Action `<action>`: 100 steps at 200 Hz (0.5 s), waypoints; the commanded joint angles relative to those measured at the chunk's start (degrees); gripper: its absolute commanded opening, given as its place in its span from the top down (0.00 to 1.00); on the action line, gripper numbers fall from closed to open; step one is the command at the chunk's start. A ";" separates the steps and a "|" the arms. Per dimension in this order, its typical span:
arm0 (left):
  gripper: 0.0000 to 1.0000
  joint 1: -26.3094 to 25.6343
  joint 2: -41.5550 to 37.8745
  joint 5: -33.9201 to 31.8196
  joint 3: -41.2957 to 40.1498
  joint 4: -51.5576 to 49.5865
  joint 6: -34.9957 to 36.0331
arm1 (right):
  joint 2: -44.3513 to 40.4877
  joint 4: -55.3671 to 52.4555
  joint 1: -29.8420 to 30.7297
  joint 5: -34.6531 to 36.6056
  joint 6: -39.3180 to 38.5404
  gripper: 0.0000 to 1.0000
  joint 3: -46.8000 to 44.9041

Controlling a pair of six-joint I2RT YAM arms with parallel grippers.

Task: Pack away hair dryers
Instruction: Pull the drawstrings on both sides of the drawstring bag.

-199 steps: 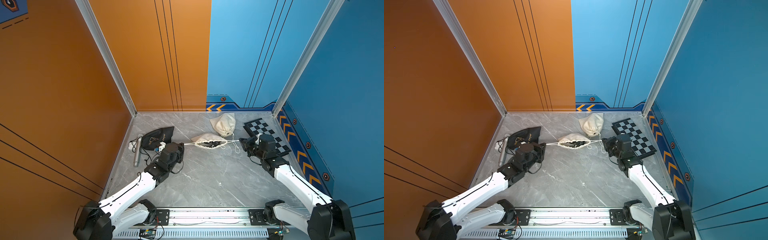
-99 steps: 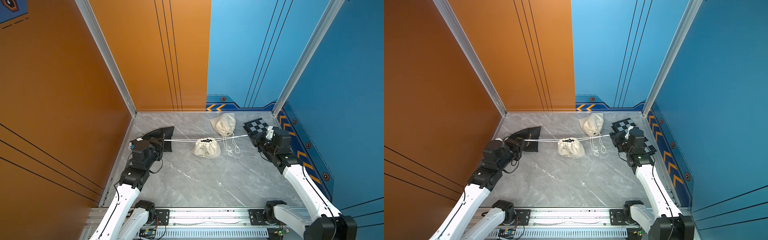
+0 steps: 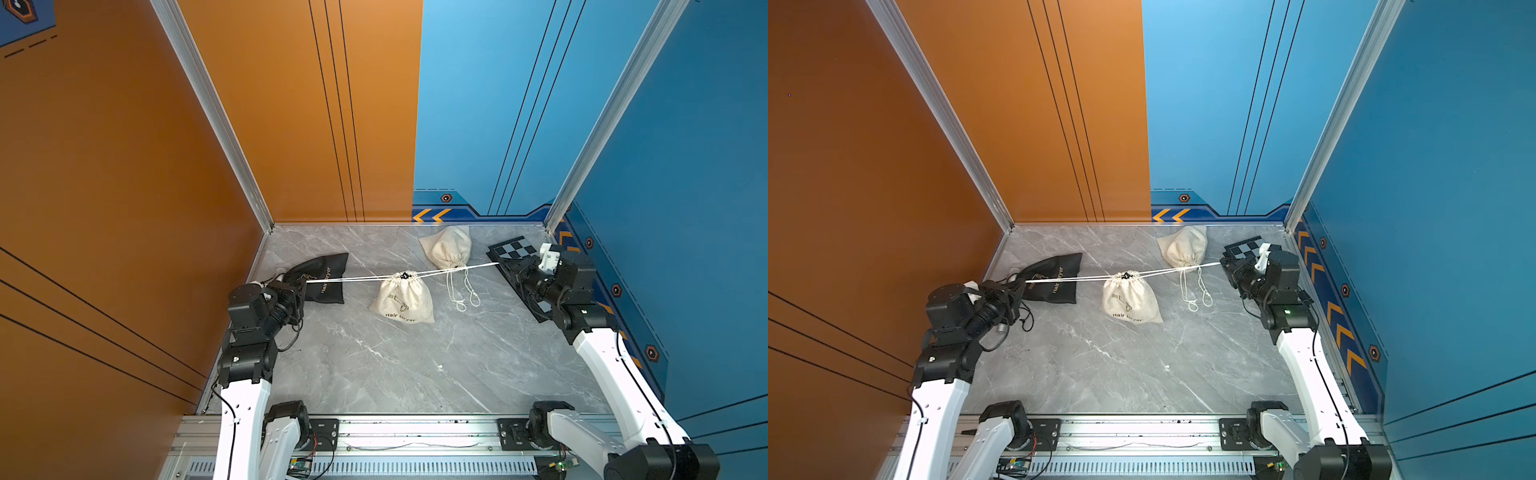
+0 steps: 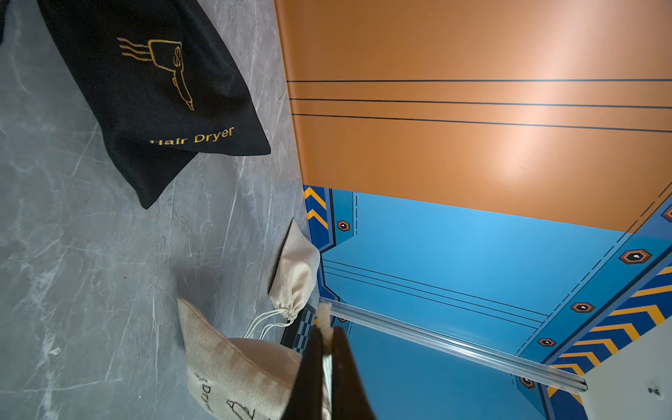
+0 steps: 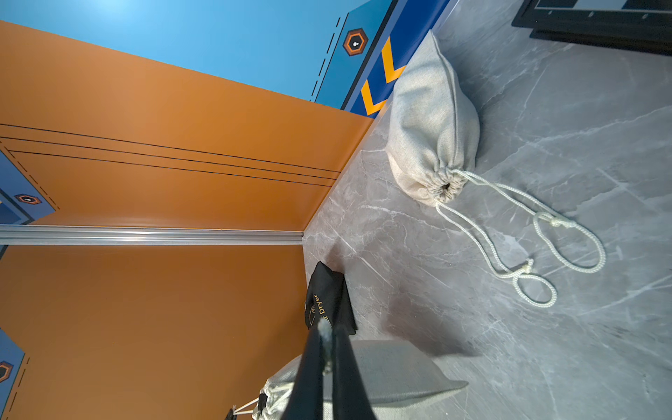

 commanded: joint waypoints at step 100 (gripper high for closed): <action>1.00 1.80 22.82 -8.54 13.21 18.07 0.36 | 22.79 12.67 1.51 12.04 5.08 1.00 24.37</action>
